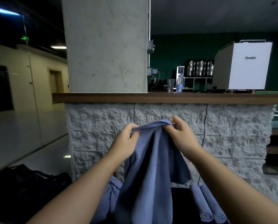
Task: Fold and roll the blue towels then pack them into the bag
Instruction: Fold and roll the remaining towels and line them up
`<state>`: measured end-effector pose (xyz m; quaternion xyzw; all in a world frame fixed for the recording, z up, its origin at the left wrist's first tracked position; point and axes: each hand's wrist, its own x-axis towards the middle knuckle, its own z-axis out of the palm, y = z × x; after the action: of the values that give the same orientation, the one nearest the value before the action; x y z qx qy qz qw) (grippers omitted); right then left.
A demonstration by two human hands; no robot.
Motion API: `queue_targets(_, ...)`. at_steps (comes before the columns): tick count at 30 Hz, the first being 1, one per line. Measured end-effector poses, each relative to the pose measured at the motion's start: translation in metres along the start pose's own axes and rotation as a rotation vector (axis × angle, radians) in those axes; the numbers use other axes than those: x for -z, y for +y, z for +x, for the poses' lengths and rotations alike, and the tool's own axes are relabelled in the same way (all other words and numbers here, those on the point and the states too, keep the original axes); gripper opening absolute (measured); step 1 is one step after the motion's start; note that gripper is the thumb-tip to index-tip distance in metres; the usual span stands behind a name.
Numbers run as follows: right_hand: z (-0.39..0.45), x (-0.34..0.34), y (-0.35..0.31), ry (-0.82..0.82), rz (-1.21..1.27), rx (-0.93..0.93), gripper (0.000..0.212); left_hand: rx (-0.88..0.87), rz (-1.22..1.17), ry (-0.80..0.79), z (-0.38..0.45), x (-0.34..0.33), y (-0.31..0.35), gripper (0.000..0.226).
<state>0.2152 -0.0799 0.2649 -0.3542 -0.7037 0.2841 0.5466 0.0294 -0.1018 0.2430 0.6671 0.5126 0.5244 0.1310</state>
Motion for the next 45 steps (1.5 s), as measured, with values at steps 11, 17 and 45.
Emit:
queue_targets(11, 0.015, 0.039, -0.063, 0.299, 0.477, -0.126, 0.009, -0.208, 0.368, -0.078, 0.013, 0.041, 0.048, 0.017)
queue_targets(17, 0.013, 0.062, -0.063, 0.368, 0.403, -0.207, 0.018, 0.059, 0.432, 0.088, 0.016, 0.067, 0.044, 0.032)
queue_targets(45, 0.016, 0.023, -0.121, -0.045, 0.484, -0.061, 0.022, -0.19, -0.245, -0.045, 0.014, 0.032, 0.131, 0.039)
